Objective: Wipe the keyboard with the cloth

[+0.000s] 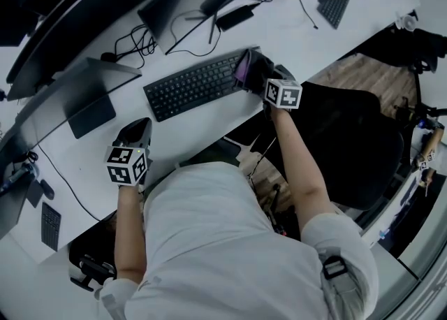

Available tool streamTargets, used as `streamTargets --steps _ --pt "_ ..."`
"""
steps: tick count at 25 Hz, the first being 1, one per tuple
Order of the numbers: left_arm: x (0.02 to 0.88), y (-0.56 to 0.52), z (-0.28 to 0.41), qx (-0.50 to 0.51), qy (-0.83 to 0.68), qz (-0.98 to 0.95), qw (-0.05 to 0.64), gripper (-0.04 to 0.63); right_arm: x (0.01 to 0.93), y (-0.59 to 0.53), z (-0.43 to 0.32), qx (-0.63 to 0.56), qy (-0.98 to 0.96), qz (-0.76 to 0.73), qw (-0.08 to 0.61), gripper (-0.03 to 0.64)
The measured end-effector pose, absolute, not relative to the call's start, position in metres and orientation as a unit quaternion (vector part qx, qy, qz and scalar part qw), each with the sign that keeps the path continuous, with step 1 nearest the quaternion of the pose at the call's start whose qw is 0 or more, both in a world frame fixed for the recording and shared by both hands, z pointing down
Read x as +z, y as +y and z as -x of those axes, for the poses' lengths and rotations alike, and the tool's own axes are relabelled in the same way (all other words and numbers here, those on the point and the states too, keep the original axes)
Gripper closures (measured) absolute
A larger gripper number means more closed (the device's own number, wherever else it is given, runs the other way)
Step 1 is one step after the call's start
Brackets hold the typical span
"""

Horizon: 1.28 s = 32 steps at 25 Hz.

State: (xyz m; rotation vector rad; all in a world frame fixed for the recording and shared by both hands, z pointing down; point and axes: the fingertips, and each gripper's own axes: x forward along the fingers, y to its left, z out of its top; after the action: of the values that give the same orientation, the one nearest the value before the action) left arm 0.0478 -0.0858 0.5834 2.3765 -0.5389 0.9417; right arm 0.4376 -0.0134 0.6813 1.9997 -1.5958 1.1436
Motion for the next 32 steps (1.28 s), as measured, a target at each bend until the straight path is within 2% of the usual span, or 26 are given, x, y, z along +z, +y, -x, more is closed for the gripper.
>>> streamTargets --steps 6,21,27,32 --pt "0.584 -0.086 -0.054 0.346 -0.195 -0.879 0.263 0.594 0.677 -0.008 -0.460 0.397 -0.544 -0.720 0.167 0.552" --pt "0.583 -0.091 -0.048 0.335 -0.201 -0.880 0.272 0.594 0.628 -0.025 -0.515 0.381 -0.523 -0.756 0.102 0.555" --pt "0.580 -0.093 -0.041 0.326 -0.211 -0.879 0.276 0.594 0.619 -0.039 -0.507 0.380 -0.537 -0.746 0.103 0.557" --pt "0.580 -0.093 -0.026 0.320 -0.224 -0.876 0.282 0.594 0.633 -0.054 -0.474 0.416 -0.549 -0.723 0.060 0.557"
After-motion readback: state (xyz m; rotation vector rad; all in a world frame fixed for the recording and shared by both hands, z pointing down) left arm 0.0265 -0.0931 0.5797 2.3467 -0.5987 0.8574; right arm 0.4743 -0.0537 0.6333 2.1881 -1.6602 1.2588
